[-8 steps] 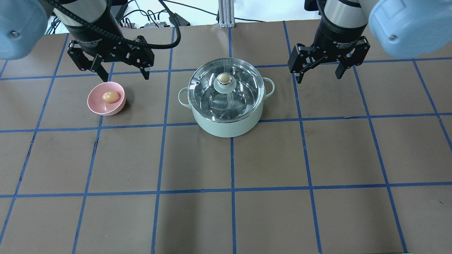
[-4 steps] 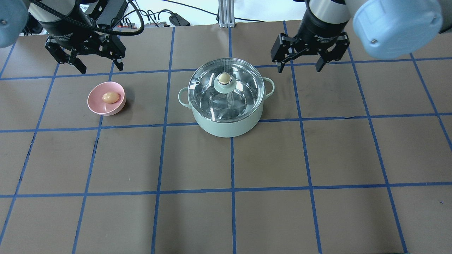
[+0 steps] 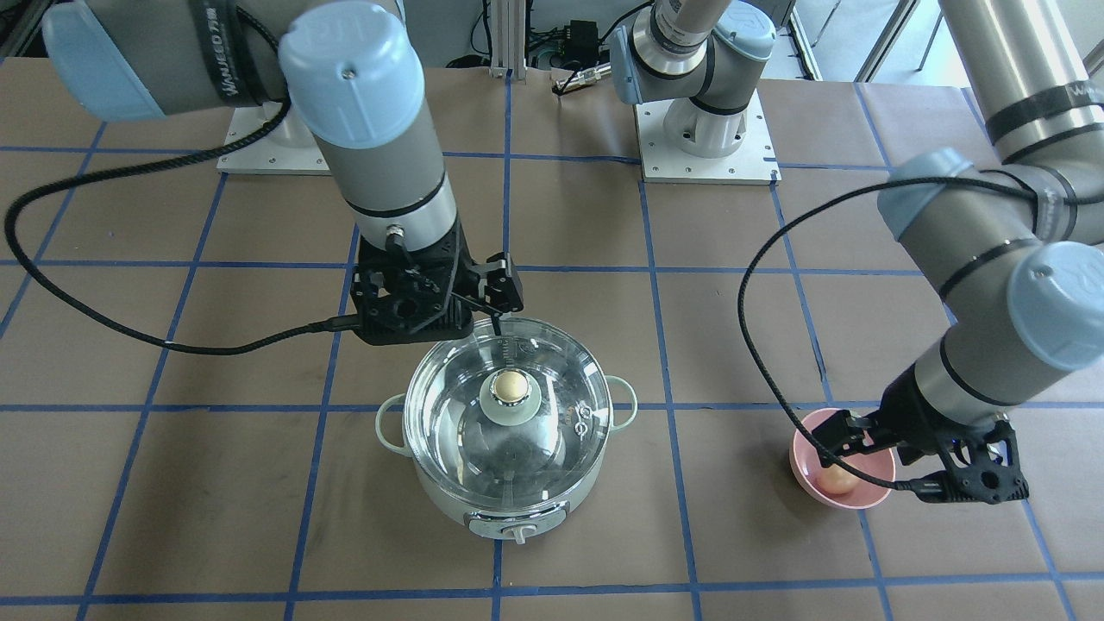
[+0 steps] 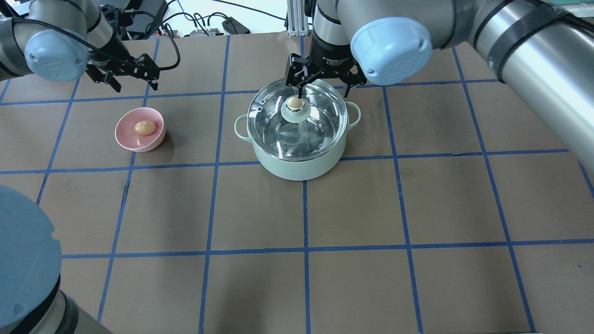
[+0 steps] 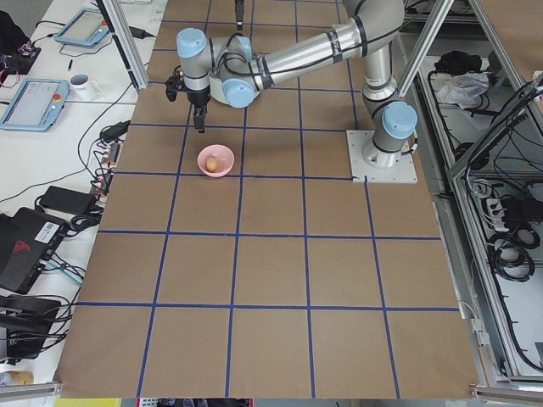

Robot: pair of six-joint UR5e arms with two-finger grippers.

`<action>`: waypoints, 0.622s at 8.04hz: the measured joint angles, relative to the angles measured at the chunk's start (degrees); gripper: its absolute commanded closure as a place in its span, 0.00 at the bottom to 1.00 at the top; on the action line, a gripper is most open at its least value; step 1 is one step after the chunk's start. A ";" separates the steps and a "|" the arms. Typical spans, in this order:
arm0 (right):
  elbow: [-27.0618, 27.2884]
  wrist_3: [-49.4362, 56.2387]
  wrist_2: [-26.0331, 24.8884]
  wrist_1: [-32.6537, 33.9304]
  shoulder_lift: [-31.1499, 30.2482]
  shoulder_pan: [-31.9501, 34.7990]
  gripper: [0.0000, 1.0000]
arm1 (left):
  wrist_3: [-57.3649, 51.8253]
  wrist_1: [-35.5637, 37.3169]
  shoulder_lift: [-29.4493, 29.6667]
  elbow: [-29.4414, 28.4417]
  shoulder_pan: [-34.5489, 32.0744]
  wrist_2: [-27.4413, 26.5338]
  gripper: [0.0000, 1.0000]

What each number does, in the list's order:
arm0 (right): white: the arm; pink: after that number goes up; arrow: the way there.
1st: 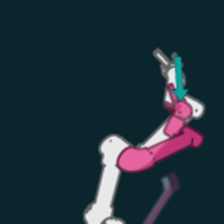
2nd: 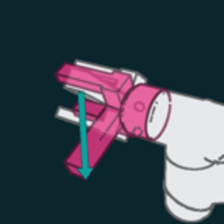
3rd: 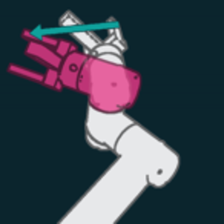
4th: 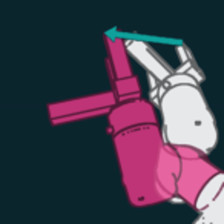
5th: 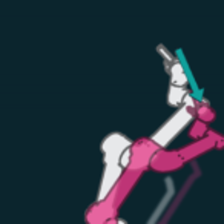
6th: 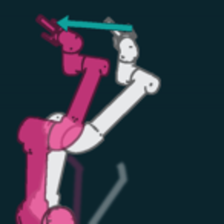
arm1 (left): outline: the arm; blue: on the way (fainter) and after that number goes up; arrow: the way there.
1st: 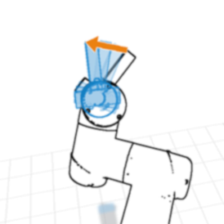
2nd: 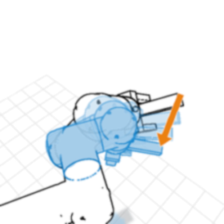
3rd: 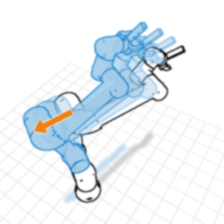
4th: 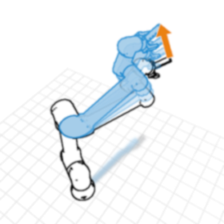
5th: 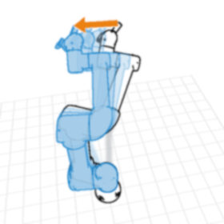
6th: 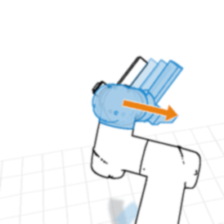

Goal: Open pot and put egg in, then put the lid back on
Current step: 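Reach the right gripper to the lid knob while the left moves over the bowl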

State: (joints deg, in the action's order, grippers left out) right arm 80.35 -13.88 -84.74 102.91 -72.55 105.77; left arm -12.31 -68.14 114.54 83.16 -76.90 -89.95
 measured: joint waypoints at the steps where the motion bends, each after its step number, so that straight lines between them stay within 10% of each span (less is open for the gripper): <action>1: -1.11 -1.79 -0.04 0.34 1.92 1.29 0.00 | -2.84 1.52 2.11 0.11 2.02 0.19 0.00; 5: -2.53 -7.27 -0.15 0.54 6.84 4.02 0.00 | -5.76 2.93 6.98 2.02 3.72 -0.09 0.00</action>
State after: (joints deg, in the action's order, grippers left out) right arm 77.82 -21.16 -84.89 103.45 -65.71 109.79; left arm -18.07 -65.21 121.51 85.18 -73.18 -90.04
